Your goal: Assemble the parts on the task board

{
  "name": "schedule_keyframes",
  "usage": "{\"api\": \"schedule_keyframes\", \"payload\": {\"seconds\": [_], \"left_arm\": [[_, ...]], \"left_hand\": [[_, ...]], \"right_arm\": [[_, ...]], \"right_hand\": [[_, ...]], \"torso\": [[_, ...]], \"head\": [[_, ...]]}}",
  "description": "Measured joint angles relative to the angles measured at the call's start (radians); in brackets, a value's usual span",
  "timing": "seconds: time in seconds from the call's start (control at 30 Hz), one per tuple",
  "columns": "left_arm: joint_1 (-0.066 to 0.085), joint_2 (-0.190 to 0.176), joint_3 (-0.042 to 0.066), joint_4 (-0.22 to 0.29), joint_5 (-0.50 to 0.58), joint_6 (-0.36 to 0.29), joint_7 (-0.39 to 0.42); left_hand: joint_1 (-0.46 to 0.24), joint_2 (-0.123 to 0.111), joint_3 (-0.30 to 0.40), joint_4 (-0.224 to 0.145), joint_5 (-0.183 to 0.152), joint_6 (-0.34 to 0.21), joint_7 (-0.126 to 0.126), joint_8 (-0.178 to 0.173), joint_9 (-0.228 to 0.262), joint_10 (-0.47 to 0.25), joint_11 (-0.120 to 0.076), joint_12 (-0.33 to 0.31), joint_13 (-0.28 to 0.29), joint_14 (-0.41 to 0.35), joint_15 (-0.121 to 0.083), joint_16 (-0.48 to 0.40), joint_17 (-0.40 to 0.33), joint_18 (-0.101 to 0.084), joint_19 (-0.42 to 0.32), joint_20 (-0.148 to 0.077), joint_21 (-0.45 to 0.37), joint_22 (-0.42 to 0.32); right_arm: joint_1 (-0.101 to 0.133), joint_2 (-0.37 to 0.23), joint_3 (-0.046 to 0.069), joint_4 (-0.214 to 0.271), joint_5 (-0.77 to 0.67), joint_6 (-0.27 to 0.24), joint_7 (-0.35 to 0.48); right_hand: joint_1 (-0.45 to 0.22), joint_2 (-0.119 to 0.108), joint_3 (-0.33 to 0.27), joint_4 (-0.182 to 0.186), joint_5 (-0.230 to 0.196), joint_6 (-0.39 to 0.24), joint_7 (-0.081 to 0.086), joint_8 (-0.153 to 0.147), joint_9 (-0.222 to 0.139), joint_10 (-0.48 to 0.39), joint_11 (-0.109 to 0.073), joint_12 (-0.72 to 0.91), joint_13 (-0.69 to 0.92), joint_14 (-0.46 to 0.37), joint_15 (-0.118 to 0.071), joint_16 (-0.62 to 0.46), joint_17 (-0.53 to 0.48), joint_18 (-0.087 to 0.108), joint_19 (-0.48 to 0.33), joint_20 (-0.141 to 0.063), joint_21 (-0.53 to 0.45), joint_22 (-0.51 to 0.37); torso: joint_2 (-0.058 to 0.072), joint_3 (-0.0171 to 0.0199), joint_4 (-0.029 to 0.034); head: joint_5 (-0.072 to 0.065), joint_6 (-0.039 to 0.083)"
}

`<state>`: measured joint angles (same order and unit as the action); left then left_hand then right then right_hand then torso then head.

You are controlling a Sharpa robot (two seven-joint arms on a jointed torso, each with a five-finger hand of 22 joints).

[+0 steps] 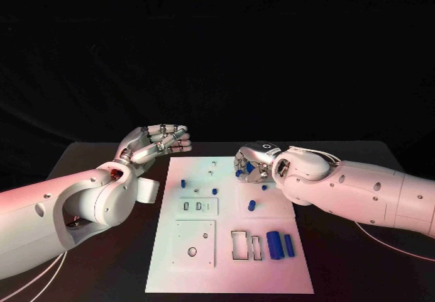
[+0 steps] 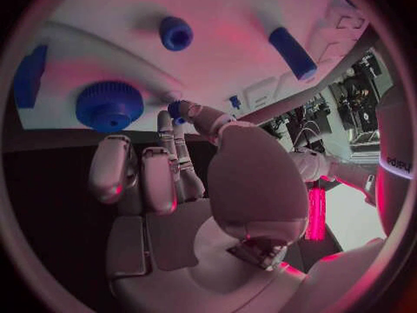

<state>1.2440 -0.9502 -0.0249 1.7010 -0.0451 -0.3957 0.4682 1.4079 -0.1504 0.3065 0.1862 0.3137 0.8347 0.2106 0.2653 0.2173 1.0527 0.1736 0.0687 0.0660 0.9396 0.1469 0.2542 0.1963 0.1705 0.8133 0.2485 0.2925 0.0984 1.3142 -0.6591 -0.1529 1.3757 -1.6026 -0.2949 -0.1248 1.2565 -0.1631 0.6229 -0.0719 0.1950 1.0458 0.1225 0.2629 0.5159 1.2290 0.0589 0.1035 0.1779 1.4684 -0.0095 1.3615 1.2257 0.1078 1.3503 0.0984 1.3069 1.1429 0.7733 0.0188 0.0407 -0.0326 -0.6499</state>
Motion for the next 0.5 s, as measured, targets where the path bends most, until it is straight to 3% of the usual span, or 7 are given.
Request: {"api": "schedule_keyframes", "payload": {"seconds": [0.23,0.5], "left_arm": [[0.0,-0.001,0.0,-0.003,0.0,0.002,-0.003],[0.001,-0.002,0.0,-0.005,0.001,0.002,-0.006]], "left_hand": [[0.0,0.0,0.0,0.0,0.0,0.0,0.0,0.0,0.0,0.0,0.0,0.0,0.0,0.0,0.0,0.0,0.0,0.0,0.0,0.0,0.0,0.0],[0.0,0.0,0.0,0.0,0.0,0.0,0.0,0.0,0.0,-0.004,0.004,0.0,0.0,0.0,0.0,0.0,0.001,0.0,0.0,0.0,0.0,0.0]], "right_arm": [[0.01,0.02,0.003,0.009,-0.003,-0.072,-0.022],[0.017,0.076,0.005,-0.034,-0.004,-0.133,-0.047]], "right_hand": [[0.003,0.0,0.002,0.002,-0.002,0.0,0.0,0.0,0.0,0.0,0.0,0.0,0.002,0.0,0.0,0.0,0.002,0.0,0.0,0.0,0.0,0.004],[0.005,0.0,0.01,0.002,-0.001,-0.001,0.0,-0.001,0.001,0.0,0.0,0.0,0.002,0.0,0.0,0.004,0.002,0.0,0.0,0.0,0.004,0.005]], "torso": [[0.001,-0.0003,0.0006],[0.004,-0.0001,0.0021]], "head": [[-0.001,0.006],[0.0,0.013]]}}
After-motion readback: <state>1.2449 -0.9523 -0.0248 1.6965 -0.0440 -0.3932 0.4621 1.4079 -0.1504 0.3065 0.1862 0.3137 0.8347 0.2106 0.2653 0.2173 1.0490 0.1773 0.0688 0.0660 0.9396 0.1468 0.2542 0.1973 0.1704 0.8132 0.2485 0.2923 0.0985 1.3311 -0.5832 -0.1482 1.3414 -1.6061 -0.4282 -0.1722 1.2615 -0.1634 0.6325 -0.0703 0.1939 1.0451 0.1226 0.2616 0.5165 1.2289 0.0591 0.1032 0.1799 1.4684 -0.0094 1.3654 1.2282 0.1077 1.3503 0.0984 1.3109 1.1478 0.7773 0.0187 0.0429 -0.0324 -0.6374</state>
